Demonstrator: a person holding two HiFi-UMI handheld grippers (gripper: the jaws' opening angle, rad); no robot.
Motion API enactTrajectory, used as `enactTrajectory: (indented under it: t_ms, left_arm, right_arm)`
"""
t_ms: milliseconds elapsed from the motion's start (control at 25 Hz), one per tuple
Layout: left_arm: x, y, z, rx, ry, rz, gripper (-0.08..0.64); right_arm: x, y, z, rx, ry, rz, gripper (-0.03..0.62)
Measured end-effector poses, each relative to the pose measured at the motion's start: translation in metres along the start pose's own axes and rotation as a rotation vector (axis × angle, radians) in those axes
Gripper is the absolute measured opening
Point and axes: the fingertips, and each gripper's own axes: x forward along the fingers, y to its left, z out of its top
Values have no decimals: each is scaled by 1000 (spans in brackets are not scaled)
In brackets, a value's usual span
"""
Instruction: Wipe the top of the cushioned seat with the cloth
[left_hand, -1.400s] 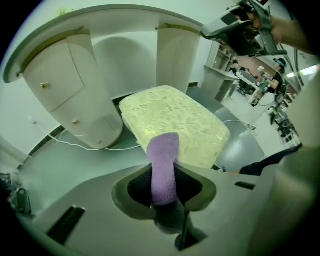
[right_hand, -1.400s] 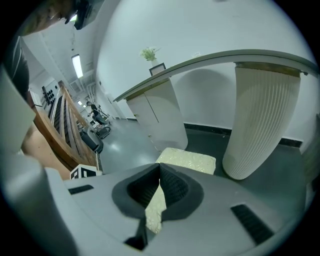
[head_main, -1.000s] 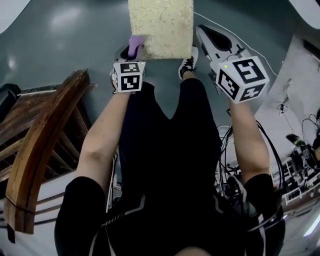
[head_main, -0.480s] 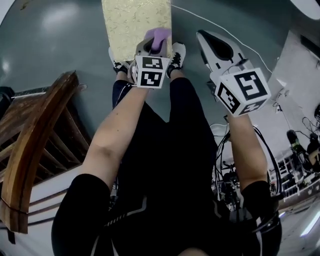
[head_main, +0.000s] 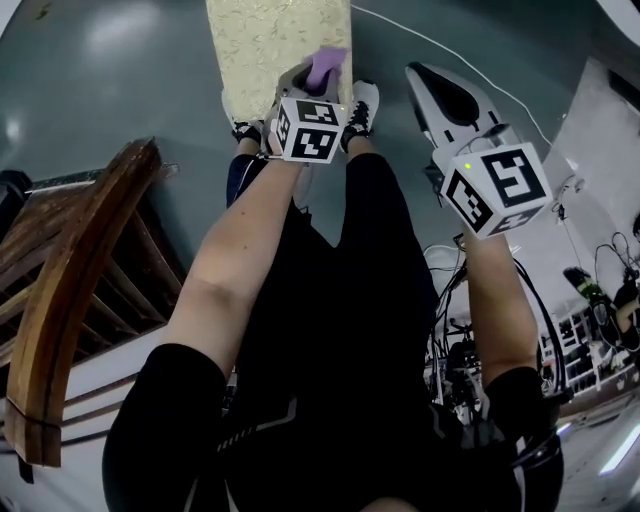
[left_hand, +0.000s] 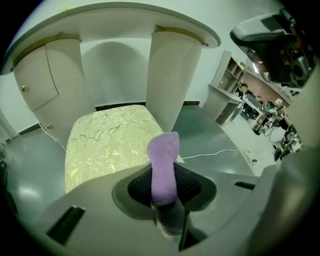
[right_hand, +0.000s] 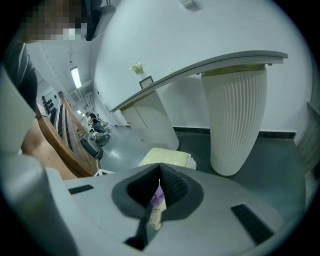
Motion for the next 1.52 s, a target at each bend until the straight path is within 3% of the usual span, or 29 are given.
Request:
enactTrajectory:
  t_ms: [80,280,480,600,760,1000,1080,1240,1520]
  left_arm:
    - [-5,15,-5,-18,0,-3,94]
    - [-20,54,-20,27,4,14,94]
    - [-34,100,-34,-21,13,62,94]
    - [-43,117,-45,-12,10,66,94]
    - [-53,142,-52,-20,0,89,94]
    - [-79,200,-79,-42,107,192,92]
    - [-91,212,-75,-55,87,191,92]
    - [-108,209,-55,-61,30,173,92]
    - [-86,130,16,-73,-83,80,92]
  right_arm:
    - [6,7,6,7,-8,-4,5]
    - [27,30,9,42,-15,5,5]
    - [52,43,8,49,-5,-15,5]
    - [62,50,10,46,-3,-65,5]
    - [74,62,17,71,-23,-50,5]
    - [86,75,10,53,7,-57,5]
    - [88,75,10,69,1,-56,5]
    - [86,79,18,54,-23,-44,5]
    - [64,54,23,27,-26,-20,5]
